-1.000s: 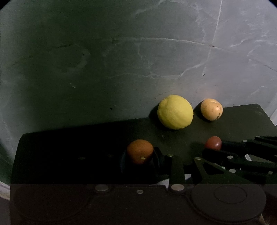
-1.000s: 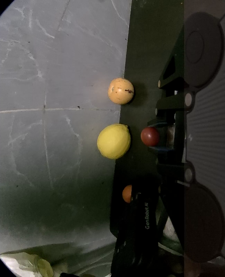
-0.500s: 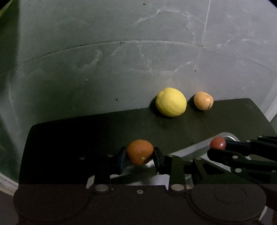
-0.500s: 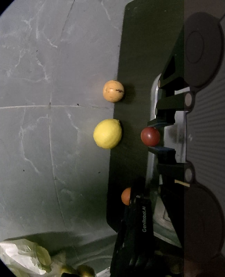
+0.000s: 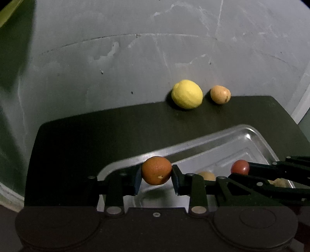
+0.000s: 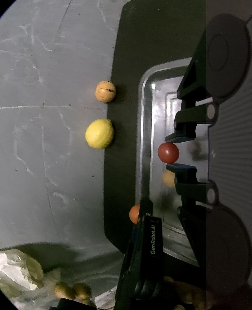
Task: Organize fruits
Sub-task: 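Carry the red tomato and the tangerine over the steel tray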
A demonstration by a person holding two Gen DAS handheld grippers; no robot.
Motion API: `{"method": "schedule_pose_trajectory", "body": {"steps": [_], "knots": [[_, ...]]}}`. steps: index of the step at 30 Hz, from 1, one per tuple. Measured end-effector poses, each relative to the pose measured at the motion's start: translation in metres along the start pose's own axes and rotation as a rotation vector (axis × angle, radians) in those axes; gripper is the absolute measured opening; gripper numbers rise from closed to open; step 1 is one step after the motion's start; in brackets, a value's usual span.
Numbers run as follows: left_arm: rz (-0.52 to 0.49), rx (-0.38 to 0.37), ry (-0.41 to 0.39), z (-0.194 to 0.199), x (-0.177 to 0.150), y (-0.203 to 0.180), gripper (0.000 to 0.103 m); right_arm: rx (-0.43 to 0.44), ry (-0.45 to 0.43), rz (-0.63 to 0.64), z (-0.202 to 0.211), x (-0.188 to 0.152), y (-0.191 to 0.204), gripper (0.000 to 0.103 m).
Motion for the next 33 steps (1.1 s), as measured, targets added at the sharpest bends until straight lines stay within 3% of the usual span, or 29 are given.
{"method": "schedule_pose_trajectory", "body": {"steps": [15, 33], "knots": [[-0.012, -0.021, 0.035, 0.006, -0.03, -0.004, 0.034, -0.002, 0.027, -0.011, 0.005, -0.012, 0.013, 0.026], [0.011, -0.006, 0.057, 0.009, -0.041, 0.006, 0.034, -0.007, 0.051, -0.007, -0.003, -0.017, 0.019, 0.026]]}}
Point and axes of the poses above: each gripper's, at about its wrist camera, not at the fingertips, and z roughly against the way its jaws point, y to its left, x to its top, the point moved 9 cm from there along -z, roughly the way its jaws point, and after that the axes turned 6 degrees about z, right-handed, at the moved point
